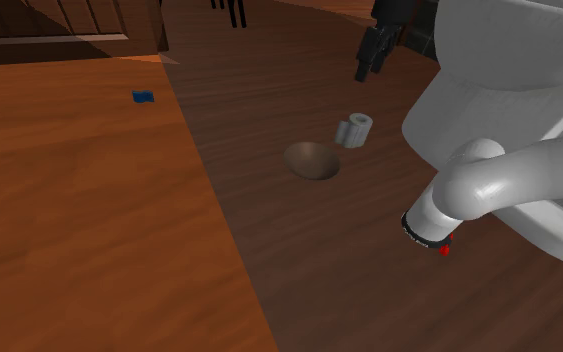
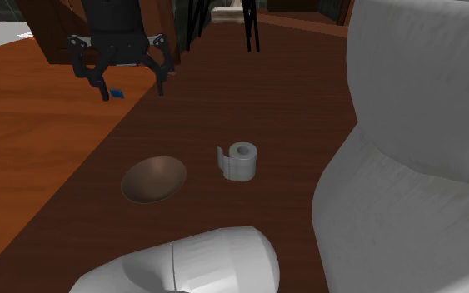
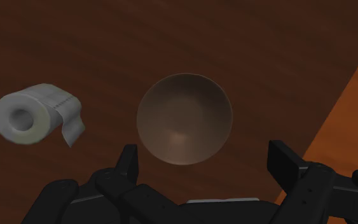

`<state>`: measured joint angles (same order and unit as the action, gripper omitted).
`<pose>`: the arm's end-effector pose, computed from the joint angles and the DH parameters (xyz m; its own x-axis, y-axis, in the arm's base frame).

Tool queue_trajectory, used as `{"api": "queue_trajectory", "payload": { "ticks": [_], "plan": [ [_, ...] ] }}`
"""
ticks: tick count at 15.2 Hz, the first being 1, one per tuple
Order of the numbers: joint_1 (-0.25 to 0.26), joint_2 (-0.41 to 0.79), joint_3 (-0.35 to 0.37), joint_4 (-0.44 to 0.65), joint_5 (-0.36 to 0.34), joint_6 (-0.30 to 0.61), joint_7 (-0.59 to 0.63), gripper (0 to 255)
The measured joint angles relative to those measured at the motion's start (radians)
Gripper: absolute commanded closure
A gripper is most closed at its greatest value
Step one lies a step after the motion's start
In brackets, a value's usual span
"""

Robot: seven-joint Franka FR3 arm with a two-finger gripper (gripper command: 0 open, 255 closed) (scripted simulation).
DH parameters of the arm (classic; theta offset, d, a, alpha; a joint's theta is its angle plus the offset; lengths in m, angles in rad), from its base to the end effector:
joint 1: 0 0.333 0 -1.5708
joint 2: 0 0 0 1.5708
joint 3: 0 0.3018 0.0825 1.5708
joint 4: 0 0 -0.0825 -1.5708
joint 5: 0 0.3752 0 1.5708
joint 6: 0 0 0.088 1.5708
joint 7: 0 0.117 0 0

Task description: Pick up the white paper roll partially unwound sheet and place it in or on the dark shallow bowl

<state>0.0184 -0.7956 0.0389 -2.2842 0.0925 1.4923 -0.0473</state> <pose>0.2966 0.0324 0.5995 0.9950 0.1000 0.0065 0.1002 -0.9929 -0.0641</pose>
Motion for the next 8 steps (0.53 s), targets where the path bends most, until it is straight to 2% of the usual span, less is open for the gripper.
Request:
{"api": "queue_trajectory", "payload": {
  "ticks": [2,8],
  "plan": [
    [-0.003,-0.005,-0.006,-0.015,-0.005,0.012,-0.007,0],
    [-0.042,0.009,-0.077,-0.134,-0.061,0.168,-0.078,0]
  ]
}}
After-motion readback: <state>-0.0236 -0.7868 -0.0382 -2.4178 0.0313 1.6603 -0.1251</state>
